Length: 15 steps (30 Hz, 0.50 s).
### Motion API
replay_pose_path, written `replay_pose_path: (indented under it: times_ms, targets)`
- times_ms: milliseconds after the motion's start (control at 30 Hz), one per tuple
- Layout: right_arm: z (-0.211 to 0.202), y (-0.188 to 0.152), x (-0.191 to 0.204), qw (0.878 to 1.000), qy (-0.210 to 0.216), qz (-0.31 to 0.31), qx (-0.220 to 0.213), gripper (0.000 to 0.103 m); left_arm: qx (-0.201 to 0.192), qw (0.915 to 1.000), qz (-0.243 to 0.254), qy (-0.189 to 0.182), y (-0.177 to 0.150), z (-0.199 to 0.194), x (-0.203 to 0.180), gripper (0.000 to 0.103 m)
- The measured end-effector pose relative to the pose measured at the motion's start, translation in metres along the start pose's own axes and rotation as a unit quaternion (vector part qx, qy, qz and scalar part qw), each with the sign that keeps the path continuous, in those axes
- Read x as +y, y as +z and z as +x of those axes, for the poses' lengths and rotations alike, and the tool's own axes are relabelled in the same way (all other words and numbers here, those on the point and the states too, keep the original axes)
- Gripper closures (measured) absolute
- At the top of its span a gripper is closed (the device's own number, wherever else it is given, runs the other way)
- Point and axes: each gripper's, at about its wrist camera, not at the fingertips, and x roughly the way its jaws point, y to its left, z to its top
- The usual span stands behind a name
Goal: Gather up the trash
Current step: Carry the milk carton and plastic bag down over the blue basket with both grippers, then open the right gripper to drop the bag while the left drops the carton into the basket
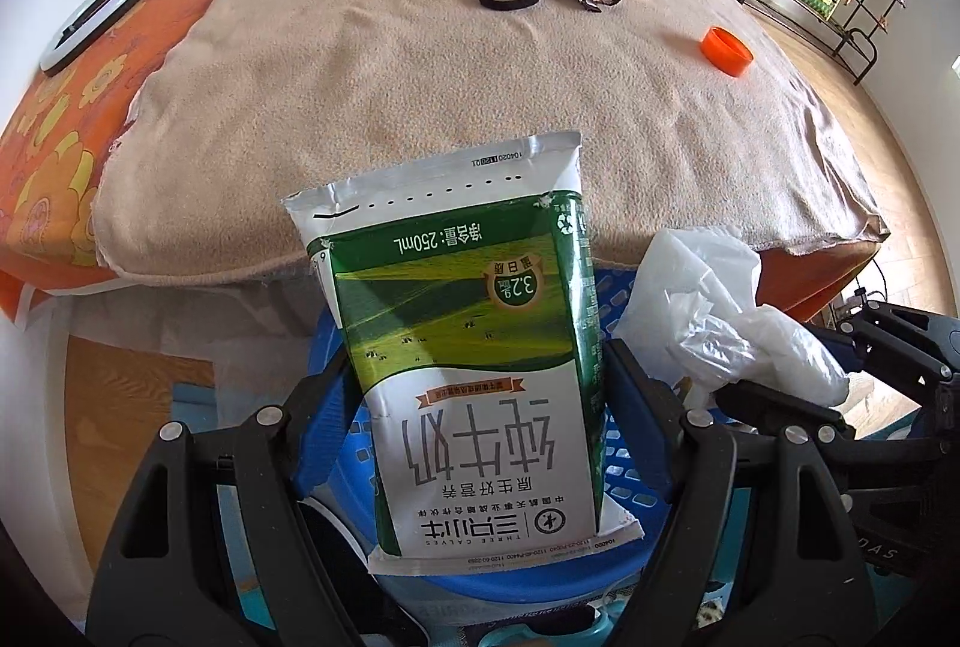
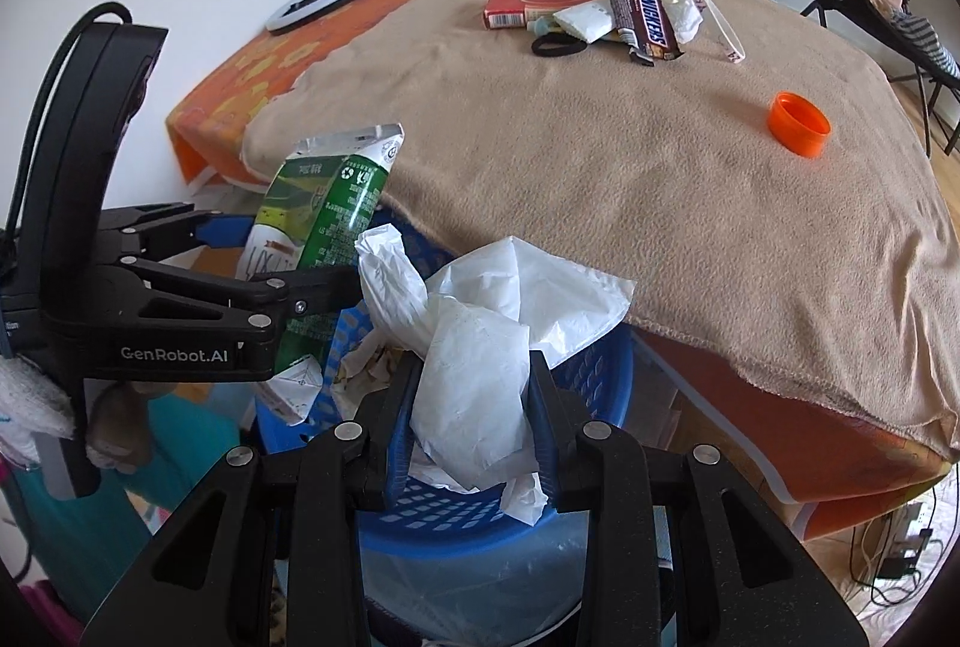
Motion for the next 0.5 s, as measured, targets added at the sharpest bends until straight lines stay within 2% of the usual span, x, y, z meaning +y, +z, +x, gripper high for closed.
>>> replay_pose_path:
  times_ms: [367,500]
  targets:
    - [0.0111,-0.0064,-0.0005,1.000,-0.002,-0.005,0.020,0.066,0.010,0.9999,-0.003,0.012,0.0008,0.0073,0.0050,0.022]
    - [0.0118,-0.0072,-0.0020,1.000,-0.005,-0.003,0.022,0.050,0.007,0.9999,-0.009,0.013,0.0010,0.0047,0.0082,0.022]
